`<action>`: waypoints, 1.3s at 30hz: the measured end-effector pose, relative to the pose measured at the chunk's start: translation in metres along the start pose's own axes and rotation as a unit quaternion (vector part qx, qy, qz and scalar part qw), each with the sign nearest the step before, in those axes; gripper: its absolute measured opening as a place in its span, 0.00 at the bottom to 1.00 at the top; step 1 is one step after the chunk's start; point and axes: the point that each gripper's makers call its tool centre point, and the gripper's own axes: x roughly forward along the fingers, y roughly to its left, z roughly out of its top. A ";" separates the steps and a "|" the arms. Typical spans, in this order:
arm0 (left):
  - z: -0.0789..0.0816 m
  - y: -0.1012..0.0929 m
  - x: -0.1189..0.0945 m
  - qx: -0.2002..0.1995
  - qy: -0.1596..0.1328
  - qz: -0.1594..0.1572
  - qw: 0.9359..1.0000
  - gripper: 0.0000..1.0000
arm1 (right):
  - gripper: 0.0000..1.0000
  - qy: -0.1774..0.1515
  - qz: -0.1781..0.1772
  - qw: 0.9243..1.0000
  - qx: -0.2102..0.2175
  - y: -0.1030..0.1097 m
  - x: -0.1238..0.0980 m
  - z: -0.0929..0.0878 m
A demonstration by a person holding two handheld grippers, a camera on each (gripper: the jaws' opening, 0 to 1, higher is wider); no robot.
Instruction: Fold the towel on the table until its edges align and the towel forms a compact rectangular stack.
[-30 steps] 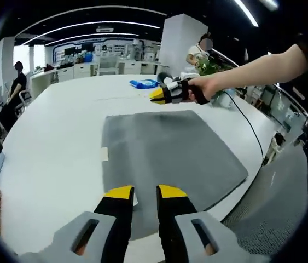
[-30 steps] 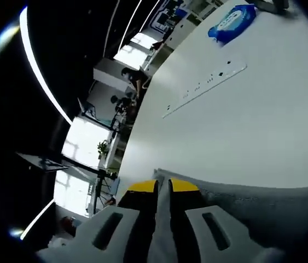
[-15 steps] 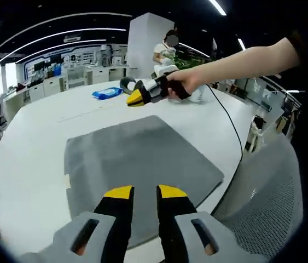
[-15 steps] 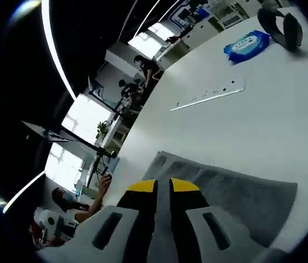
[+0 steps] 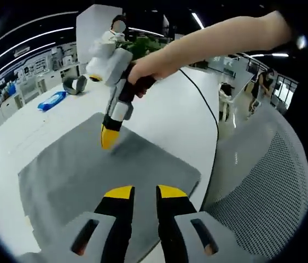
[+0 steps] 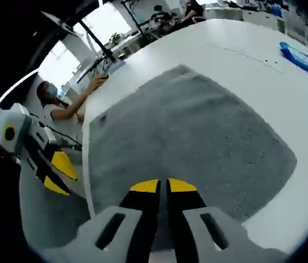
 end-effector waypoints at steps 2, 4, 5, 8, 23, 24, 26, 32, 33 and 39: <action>-0.006 -0.002 0.010 -0.004 0.010 -0.003 1.000 0.16 | 0.00 0.050 -0.035 0.995 -0.073 -0.008 0.002 -0.012; -0.011 -0.002 0.017 -0.024 0.017 -0.001 1.000 0.16 | 0.00 0.098 -0.054 0.984 -0.139 -0.010 0.006 -0.023; -0.015 0.000 0.022 -0.042 0.019 0.004 0.999 0.15 | 0.00 0.108 -0.053 0.981 -0.151 -0.009 0.009 -0.026; -0.026 0.002 0.030 -0.066 0.028 0.006 0.997 0.14 | 0.00 0.120 -0.065 0.977 -0.161 -0.007 0.018 -0.025; -0.050 -0.010 0.046 0.218 0.136 0.040 0.965 0.06 | 0.00 0.176 -0.097 0.934 -0.294 -0.007 0.019 -0.025; -0.050 -0.011 0.046 0.237 0.139 0.037 0.961 0.05 | 0.00 0.190 -0.100 0.924 -0.318 -0.007 0.019 -0.026; -0.051 -0.012 0.046 0.246 0.148 0.039 0.957 0.04 | 0.00 0.204 -0.108 0.916 -0.328 -0.006 0.019 -0.026; -0.052 -0.010 0.045 0.217 0.167 0.055 0.960 0.02 | 0.00 0.212 -0.135 0.923 -0.290 -0.007 0.020 -0.026; -0.053 -0.010 0.045 0.215 0.170 0.058 0.960 0.02 | 0.00 0.215 -0.140 0.921 -0.292 -0.007 0.020 -0.026; -0.061 -0.006 0.037 0.209 0.191 0.070 0.956 0.02 | 0.00 0.247 -0.173 0.907 -0.295 -0.008 0.017 -0.032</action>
